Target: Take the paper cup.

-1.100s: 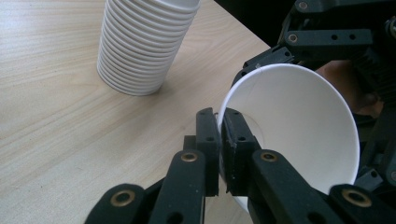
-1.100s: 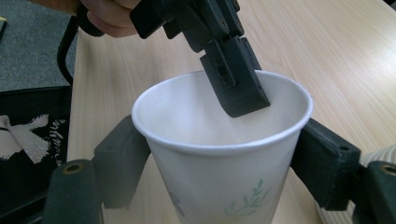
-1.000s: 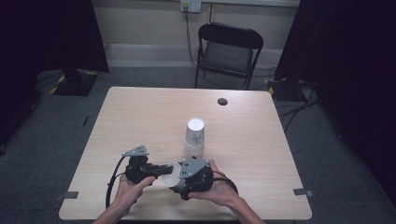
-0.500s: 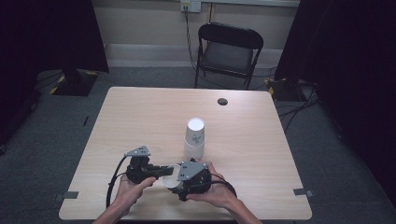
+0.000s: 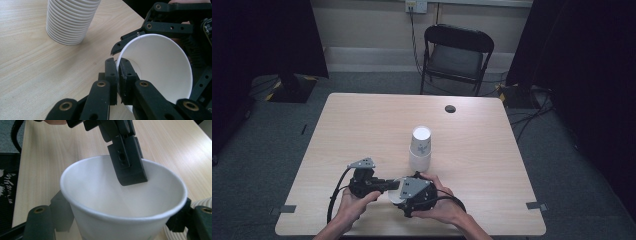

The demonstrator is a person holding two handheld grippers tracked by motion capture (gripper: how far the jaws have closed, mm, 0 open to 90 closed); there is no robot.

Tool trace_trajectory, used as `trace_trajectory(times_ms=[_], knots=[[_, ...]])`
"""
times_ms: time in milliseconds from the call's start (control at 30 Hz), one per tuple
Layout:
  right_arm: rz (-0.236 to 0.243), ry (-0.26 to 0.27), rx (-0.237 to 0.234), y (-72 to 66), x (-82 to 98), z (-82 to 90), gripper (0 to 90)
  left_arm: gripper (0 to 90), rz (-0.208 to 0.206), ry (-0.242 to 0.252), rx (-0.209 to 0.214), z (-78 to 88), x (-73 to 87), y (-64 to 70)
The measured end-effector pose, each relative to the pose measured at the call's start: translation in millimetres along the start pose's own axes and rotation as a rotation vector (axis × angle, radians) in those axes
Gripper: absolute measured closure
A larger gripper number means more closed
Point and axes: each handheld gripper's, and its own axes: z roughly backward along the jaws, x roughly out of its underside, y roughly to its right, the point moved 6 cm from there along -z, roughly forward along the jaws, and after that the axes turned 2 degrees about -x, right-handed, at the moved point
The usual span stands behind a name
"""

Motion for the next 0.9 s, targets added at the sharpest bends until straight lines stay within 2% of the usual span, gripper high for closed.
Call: trace_trajectory(times_ms=[167, 300, 400, 433, 500, 533, 567, 633, 700, 767, 867, 900], knots=[[0.002, 0.008, 0.011, 1.4, -0.4, 1.2, 25.9, 86.7, 0.004, -0.024, -0.024, -0.3, 1.6, -1.4], [0.003, -0.007, 0.004, -0.3, 0.7, 0.1, 27.5, 86.4, -0.017, -0.03, -0.033, -0.7, 2.3, -1.1], [-0.025, 0.02, -0.021, 1.9, 1.0, 1.6, 29.9, 81.8, -0.014, -0.014, -0.042, 0.6, 1.3, -1.6], [-0.068, 0.05, -0.046, 5.0, 0.4, 3.8, 29.9, 79.8, -0.021, 0.005, -0.043, 1.7, -0.1, -0.8], [-0.11, 0.077, -0.072, 8.2, -0.2, 6.9, 30.0, 75.9, -0.024, 0.02, -0.048, 2.9, -1.2, -0.6], [-0.11, 0.077, -0.072, 8.2, -0.2, 6.9, 30.0, 75.9, -0.029, 0.033, -0.044, 3.9, -2.5, -0.1], [-0.139, 0.093, -0.086, 10.1, -0.2, 8.4, 30.0, 73.3, -0.042, 0.045, -0.057, 5.6, -4.3, 0.6], [-0.149, 0.096, -0.091, 10.5, 0.1, 8.5, 29.9, 74.3, -0.045, 0.044, -0.053, 5.7, -4.5, 1.8], [-0.168, 0.1, -0.1, 10.7, 0.3, 8.1, 29.7, 81.5, -0.053, 0.051, -0.061, 6.3, -5.0, 3.3], [-0.175, 0.097, -0.104, 9.9, 0.6, 6.8, 28.2, 85.5, -0.061, 0.034, -0.081, 5.4, -4.7, 3.8], [-0.173, 0.092, -0.102, 9.8, 0.5, 6.4, 27.3, 85.9, -0.061, 0.022, -0.089, 4.3, -4.7, 4.0], [-0.163, 0.081, -0.093, 9.6, 0.7, 5.6, 25.9, 86.2, -0.075, 0.002, -0.107, 3.8, -4.1, 3.4]])
